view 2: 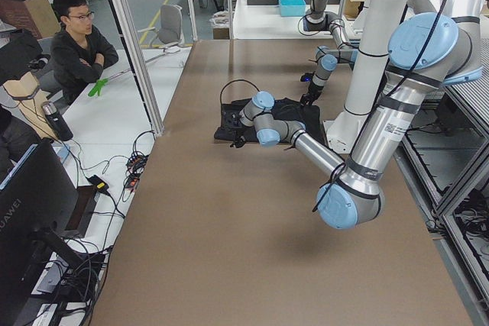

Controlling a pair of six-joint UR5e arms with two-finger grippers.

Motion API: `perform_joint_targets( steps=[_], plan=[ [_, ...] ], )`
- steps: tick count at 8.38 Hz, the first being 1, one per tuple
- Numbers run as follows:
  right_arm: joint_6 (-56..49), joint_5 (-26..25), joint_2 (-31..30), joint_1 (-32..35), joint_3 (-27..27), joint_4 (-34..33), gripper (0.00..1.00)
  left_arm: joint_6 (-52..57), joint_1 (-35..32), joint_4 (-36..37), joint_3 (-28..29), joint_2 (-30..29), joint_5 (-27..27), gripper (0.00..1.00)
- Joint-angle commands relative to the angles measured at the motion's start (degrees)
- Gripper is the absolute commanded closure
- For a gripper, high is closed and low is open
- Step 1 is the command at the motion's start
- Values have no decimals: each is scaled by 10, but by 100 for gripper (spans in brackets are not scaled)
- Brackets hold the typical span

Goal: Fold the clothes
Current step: 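Move the left gripper down to the shirt edge nearest the robot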

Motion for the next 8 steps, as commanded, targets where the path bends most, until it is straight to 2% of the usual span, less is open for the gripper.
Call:
perform_joint_targets(
  steps=[1,3,5,6,8],
  plan=[
    [1,4,-1,-5,8,1,27,1,13,5,-3,-3,4,6],
    [1,2,-2,-22,2,1,28,0,15,5,-4,-4,6,6],
    [1,2,-2,-23,2,1,29,-1,34,6,-4,-7,32,6],
    [2,0,-2,-24,-1,1,41,-9,34,6,-5,-8,33,6],
    [2,-3,-2,-24,-4,1,76,-20,36,6,-7,-7,38,6]
  ],
)
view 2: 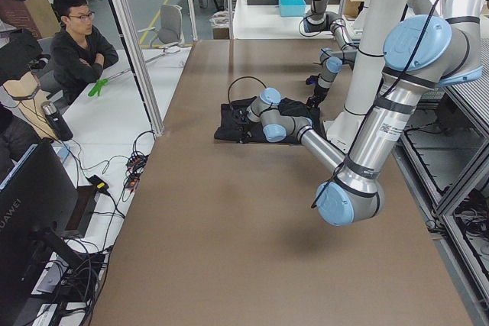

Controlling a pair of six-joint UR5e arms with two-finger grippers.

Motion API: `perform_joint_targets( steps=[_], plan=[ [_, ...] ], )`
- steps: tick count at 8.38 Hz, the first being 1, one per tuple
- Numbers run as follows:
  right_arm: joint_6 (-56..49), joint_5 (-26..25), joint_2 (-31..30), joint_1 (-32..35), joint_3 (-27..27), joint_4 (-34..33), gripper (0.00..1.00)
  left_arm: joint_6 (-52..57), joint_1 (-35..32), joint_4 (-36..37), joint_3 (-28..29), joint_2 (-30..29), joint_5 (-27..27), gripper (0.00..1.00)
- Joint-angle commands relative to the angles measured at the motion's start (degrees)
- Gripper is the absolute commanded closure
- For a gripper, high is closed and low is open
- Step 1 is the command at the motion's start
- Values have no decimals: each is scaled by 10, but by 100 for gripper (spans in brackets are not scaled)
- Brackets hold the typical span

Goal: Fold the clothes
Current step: 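Move the left gripper down to the shirt edge nearest the robot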

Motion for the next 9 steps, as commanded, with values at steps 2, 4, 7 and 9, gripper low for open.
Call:
perform_joint_targets(
  steps=[2,4,7,9],
  plan=[
    [3,-3,1,1,0,1,99,-15,17,0,-4,0,21,6],
    [2,-2,0,6,23,-3,100,-16,17,0,-5,0,22,6],
    [1,1,0,6,37,-5,100,-79,45,0,-91,64,21,6],
    [2,0,0,6,37,-4,100,-162,153,-3,-144,124,104,6]
  ],
)
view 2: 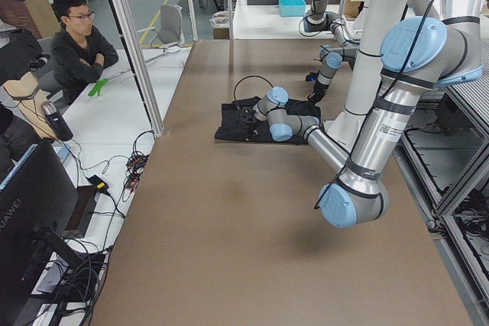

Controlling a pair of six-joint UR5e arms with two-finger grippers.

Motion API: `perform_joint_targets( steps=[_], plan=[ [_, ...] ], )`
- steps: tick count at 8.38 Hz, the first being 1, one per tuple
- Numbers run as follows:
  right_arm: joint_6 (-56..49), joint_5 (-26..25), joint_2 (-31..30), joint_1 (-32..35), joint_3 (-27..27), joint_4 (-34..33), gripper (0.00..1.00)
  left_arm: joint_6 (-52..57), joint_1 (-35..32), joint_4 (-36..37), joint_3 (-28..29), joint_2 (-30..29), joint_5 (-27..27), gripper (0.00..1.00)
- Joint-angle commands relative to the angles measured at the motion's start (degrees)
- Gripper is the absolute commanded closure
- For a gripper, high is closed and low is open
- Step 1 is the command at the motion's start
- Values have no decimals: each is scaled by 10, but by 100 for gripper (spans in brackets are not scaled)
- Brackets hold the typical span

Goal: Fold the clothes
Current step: 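Move the left gripper down to the shirt edge nearest the robot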

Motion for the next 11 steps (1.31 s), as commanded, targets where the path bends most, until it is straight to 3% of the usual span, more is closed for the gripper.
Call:
perform_joint_targets(
  steps=[1,4,5,11],
  plan=[
    [0,0,0,-1,2,0,100,-98,177,-4,-48,57,146,6],
    [0,2,-1,-1,2,0,100,-177,279,-8,-63,82,172,21],
    [0,3,-1,-1,2,0,100,-189,308,-8,-60,83,202,26],
    [0,2,3,-3,3,0,100,-235,366,-15,-19,74,238,36]
  ],
)
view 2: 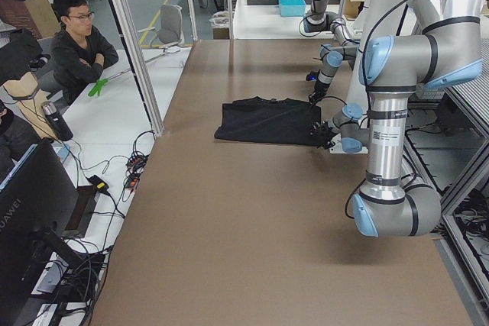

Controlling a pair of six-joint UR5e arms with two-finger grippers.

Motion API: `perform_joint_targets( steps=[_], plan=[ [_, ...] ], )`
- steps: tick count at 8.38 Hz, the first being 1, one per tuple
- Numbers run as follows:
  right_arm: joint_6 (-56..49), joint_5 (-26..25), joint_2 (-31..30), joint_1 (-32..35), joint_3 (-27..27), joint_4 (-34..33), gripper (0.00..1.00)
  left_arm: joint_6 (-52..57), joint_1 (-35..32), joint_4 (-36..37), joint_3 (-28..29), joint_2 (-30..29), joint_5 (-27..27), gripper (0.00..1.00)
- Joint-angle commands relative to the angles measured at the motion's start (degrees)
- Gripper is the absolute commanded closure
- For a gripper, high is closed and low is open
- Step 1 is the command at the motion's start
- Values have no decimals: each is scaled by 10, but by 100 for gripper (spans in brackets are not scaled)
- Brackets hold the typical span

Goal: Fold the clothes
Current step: 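Move the left gripper down to the shirt edge nearest the robot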

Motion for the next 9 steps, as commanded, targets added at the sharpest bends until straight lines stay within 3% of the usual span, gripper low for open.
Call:
perform_joint_targets(
  steps=[1,4,5,6,9],
  plan=[
    [0,-1,3,0,0,0,100,-24,12,-3,11,-4,7,38],
    [0,-1,2,0,0,0,100,-25,13,-8,10,-12,6,48],
    [0,-1,0,1,1,0,100,-25,12,-8,7,-15,5,66],
    [0,-2,-1,1,1,0,100,-25,12,-8,5,-15,4,97],
    [0,-2,-2,1,10,0,100,-22,8,-8,-4,-8,1,100]
  ],
)
